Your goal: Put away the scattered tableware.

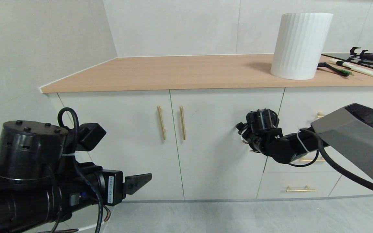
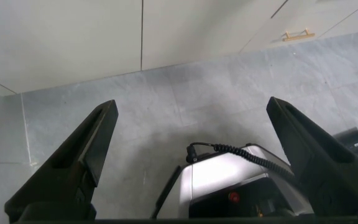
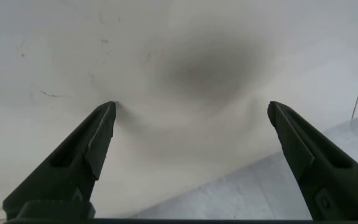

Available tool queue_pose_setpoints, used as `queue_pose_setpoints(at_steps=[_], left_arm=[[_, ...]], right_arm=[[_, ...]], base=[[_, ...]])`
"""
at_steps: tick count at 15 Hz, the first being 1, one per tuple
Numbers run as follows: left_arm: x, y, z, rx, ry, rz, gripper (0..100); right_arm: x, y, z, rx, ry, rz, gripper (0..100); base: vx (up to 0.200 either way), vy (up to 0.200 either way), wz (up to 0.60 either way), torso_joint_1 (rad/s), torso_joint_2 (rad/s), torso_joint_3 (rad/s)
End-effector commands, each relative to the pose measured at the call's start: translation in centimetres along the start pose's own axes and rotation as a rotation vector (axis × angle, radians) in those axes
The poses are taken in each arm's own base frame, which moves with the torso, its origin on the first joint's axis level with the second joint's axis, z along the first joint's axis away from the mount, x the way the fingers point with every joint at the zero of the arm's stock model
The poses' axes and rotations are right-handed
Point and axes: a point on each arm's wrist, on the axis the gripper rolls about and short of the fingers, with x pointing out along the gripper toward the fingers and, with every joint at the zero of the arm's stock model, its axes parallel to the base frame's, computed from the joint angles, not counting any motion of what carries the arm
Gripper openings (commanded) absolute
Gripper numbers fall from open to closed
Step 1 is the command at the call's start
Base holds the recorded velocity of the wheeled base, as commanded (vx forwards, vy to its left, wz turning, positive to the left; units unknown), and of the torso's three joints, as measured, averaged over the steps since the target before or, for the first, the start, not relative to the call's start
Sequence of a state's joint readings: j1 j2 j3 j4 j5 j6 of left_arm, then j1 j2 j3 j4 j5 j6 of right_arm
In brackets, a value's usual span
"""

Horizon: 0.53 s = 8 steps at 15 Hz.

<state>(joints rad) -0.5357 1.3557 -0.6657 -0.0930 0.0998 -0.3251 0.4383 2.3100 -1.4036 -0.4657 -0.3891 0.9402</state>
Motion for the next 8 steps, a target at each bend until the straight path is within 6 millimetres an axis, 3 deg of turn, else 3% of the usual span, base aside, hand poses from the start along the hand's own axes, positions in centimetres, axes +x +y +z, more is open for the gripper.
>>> queue_pose_setpoints(at_steps=[1,8], left_arm=[[0.05,-0.03,-0.01,0.001,0.001,-0.001,100],[0.05,-0.03,-0.01,-0.001,0.001,-0.001,100]], right_arm=[[-0.08,0.05,0.05,0.001,0.0,0.002,100],[0.15,-0.13,0.66,0.009,-0.017,-0.004,100]], base=[[0.0,0.0,0.0,0.0,0.0,0.0],[0.0,0.0,0.0,0.0,0.0,0.0]])
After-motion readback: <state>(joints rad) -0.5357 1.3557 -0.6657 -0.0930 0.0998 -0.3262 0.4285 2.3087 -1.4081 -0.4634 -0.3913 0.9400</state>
